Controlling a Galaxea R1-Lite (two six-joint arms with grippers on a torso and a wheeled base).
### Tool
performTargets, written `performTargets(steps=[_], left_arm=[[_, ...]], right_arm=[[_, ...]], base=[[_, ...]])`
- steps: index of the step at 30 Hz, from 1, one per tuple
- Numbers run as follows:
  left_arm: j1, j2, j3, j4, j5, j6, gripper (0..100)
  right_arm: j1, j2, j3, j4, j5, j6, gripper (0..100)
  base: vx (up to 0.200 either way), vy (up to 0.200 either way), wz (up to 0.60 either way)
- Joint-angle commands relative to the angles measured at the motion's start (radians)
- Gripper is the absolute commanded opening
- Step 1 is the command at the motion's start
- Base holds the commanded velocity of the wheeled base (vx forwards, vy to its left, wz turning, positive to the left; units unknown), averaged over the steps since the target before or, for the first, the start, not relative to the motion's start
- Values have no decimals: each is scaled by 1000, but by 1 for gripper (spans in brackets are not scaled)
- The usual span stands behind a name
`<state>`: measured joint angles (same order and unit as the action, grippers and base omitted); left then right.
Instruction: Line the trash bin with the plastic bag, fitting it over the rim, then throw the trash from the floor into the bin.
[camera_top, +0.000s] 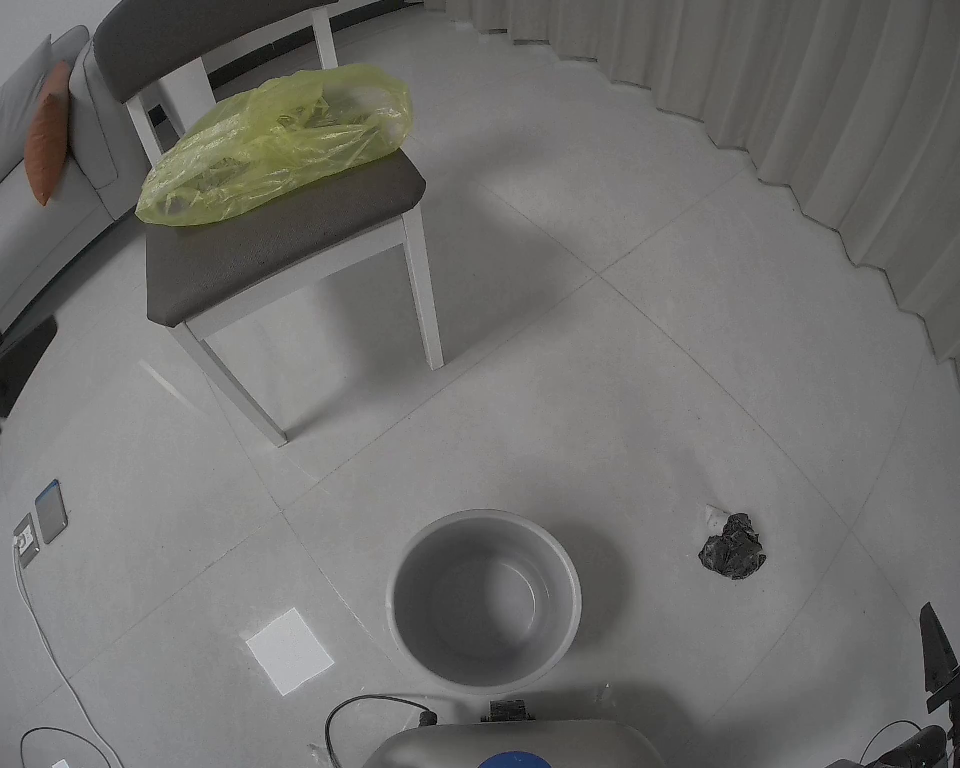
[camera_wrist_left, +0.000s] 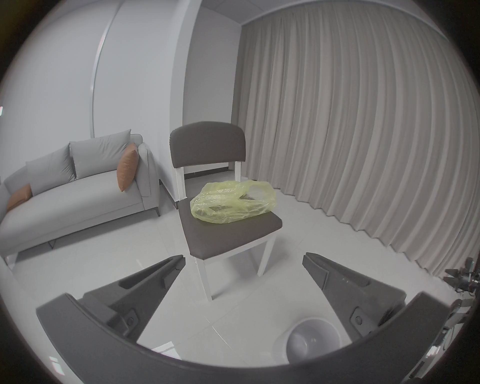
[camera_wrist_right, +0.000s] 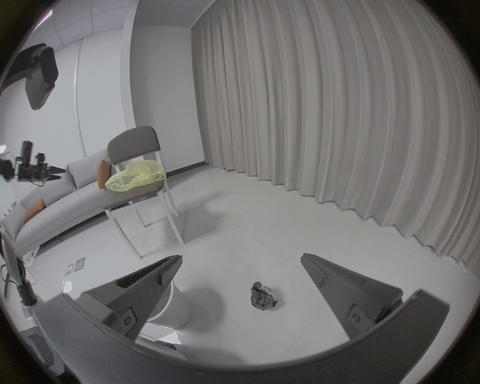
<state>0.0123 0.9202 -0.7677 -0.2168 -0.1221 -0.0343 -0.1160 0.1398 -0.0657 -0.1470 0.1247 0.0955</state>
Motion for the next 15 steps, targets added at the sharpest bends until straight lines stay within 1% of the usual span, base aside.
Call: performTargets(steps=[1,2,3,6,14,15], left_arm=[[34,431,-179,-159,-8,70,100],[32,434,-163,-204,-14,70,100],[32,447,-154,-257,-24,71,100],[32,485,-163,-314,-14,74,100],[44,523,-174,-311,-11,80,100],[54,539,-179,-315,-10,85,100]], right_arm=[[-10,-19,-6,0,81,10,100],[-10,-22,-8,0,85,12,100],[-10,-22,-6,0,87,12,100],[-11,-31,-5,1,85,12,100],[-11,-32,1,-3,81,12,100],[-11,-31,3,-3,82,12,100]], base=[[0,0,0],[0,0,0],[200,0,0],[200,0,0],[200,0,0],[0,0,0]])
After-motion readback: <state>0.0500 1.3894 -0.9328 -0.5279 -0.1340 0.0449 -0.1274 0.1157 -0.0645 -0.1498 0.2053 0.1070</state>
